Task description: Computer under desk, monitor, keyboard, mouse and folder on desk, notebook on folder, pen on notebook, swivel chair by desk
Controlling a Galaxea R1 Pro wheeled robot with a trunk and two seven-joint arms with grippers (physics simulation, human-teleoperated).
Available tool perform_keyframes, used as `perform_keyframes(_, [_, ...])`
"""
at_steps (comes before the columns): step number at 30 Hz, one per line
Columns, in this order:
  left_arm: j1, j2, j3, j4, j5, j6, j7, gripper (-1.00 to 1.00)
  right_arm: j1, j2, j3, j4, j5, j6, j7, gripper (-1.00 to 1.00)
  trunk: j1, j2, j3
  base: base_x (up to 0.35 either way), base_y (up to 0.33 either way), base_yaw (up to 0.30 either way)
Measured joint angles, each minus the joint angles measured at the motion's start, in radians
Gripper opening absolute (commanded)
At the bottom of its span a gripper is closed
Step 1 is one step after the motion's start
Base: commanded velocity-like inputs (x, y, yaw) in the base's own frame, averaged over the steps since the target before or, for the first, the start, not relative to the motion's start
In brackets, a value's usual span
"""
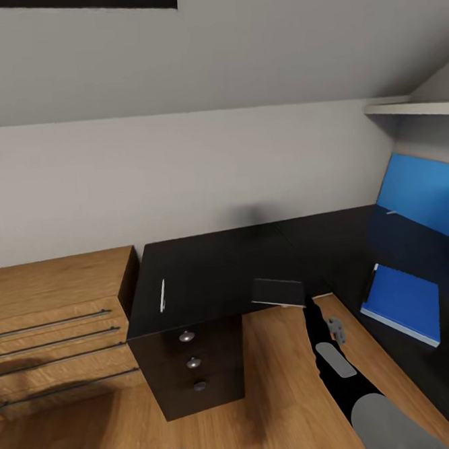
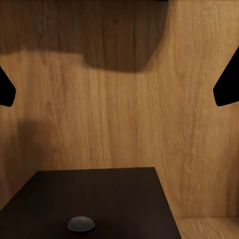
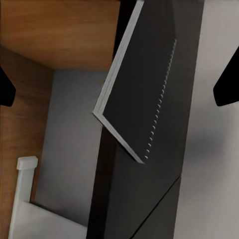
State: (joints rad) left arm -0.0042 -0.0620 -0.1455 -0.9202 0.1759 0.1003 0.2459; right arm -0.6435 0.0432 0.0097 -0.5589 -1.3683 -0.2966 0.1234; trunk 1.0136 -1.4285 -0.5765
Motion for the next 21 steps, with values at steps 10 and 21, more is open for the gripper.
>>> perform_keyframes(10, [0.0,0.0,0.0,0.0,0.0,0.0,0.0,1.0,0.0,-0.002,0.0,0.001,0.0,0.03,0.001,1.0,0.038,-0.07,-0.031,0.0,0.0,0.0])
perform_keyframes(21, [0.0,0.0,0.0,0.0,0.0,-0.001,-0.007,1.0,0.0,-0.002,0.0,0.002,-0.001,0.047,0.001,1.0,0.046,-0.084,-0.038,0.0,0.0,0.0])
